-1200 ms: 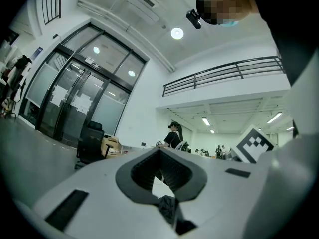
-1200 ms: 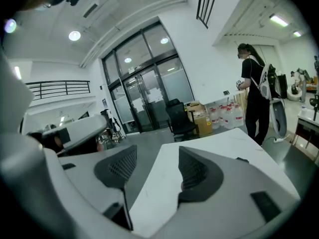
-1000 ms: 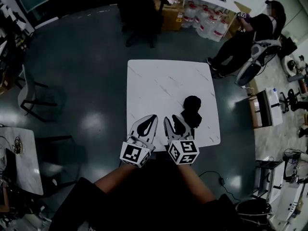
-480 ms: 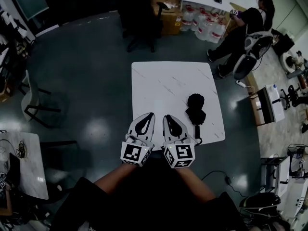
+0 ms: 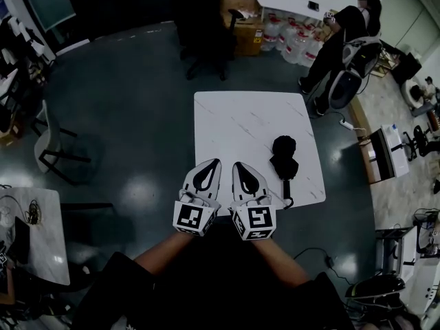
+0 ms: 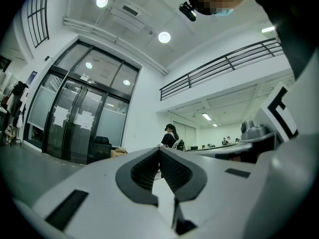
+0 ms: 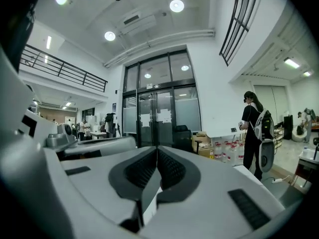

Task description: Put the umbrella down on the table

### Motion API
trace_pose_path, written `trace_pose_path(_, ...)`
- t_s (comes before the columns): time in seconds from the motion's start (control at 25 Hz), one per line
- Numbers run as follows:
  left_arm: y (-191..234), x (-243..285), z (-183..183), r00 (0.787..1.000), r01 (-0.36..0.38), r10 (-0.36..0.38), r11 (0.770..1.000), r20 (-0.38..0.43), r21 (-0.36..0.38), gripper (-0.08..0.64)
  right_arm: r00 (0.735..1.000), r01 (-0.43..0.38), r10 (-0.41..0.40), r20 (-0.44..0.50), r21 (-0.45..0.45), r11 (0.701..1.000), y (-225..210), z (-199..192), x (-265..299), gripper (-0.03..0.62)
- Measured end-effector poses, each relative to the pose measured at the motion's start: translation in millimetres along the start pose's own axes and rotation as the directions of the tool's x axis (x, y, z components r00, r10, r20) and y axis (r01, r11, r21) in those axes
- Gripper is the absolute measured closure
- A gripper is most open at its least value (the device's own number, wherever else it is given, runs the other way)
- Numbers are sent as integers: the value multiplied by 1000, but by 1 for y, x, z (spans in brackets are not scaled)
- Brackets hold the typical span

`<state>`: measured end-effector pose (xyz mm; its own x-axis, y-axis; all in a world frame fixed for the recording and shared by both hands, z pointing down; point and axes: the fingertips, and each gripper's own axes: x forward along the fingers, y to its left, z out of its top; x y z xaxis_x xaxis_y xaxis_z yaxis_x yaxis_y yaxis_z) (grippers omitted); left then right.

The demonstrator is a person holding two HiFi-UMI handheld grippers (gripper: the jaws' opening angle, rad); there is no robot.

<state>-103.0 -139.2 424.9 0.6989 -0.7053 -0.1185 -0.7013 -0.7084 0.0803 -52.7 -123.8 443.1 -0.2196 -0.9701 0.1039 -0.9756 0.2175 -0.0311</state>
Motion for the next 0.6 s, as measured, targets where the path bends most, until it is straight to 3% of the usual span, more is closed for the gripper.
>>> trace_pose_path(0.2,0,-4,-2,1000,9,-9,1000,7,28,554,1000,1,-1,8,-21,1000,3,3,2,574)
trace_pose_path(0.6,0,-12,-4,1000,0,0,1000,6,14,554,1000,-13,13,3,-52,999,12,2,-1,575)
